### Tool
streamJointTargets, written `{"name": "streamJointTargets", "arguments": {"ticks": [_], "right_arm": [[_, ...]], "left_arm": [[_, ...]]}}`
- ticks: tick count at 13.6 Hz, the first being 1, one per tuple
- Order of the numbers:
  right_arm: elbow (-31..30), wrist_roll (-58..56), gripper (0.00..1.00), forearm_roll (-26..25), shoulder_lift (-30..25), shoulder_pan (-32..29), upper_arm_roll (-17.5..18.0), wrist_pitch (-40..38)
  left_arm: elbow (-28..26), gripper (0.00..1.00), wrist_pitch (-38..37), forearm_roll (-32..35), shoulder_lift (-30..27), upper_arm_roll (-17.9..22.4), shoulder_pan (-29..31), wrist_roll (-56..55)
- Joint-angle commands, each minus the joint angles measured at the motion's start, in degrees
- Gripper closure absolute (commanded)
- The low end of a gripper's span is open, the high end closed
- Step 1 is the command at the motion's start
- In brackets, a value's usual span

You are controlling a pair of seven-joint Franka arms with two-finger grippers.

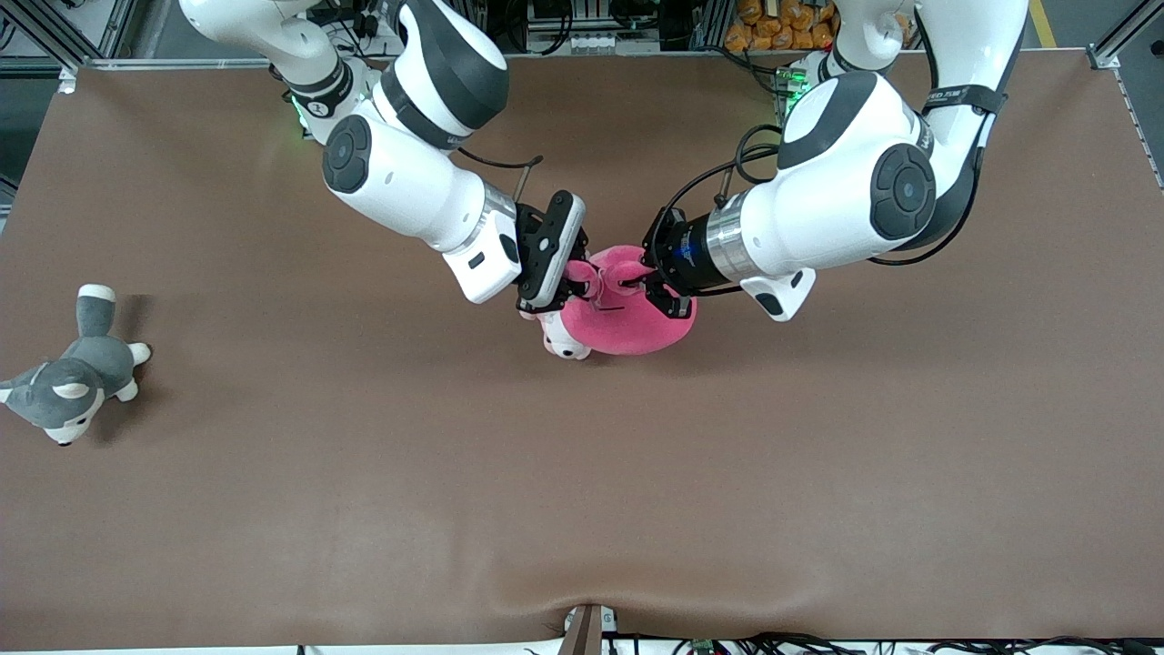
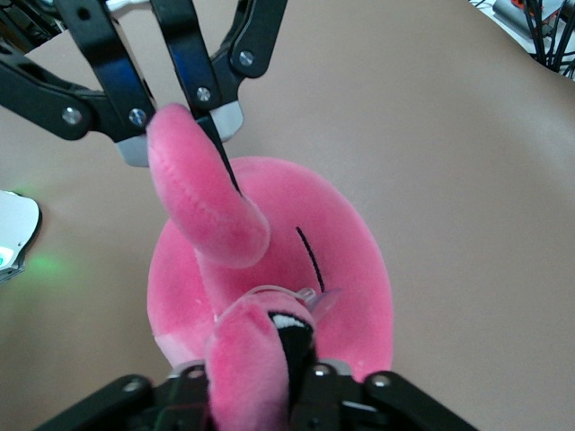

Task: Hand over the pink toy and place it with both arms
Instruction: 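Open the left gripper and withdraw it while the right gripper holds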

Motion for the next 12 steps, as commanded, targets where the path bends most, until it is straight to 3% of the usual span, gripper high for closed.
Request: {"name": "streamJointTargets", "arguments": {"ticks": [1, 2, 7, 12], "right_arm": [[0.1, -1.1, 1.0, 1.2, -0.6, -0.8, 0.2, -0.5], [0.2, -0.7, 1.0, 1.0, -1.0, -0.8, 0.1, -0.5], [0.4, -3.8, 1.0, 0.7, -2.8, -5.3, 0.0, -5.7], [0.5, -17.6, 1.0, 0.7, -3.4, -18.0, 0.0, -19.2]], "left_arm": [[1.2, 0.36, 0.3, -0.1, 0.3, 0.2, 0.3, -0.7], [1.2, 0.01, 0.3, 0.0, 0.2, 0.2, 0.6, -0.5], [1.2, 0.0, -0.2, 6.2, -2.1, 2.8, 1.4, 8.4], [1.2, 0.0, -3.2, 7.8, -4.8, 3.4, 7.9, 27.1]]}}
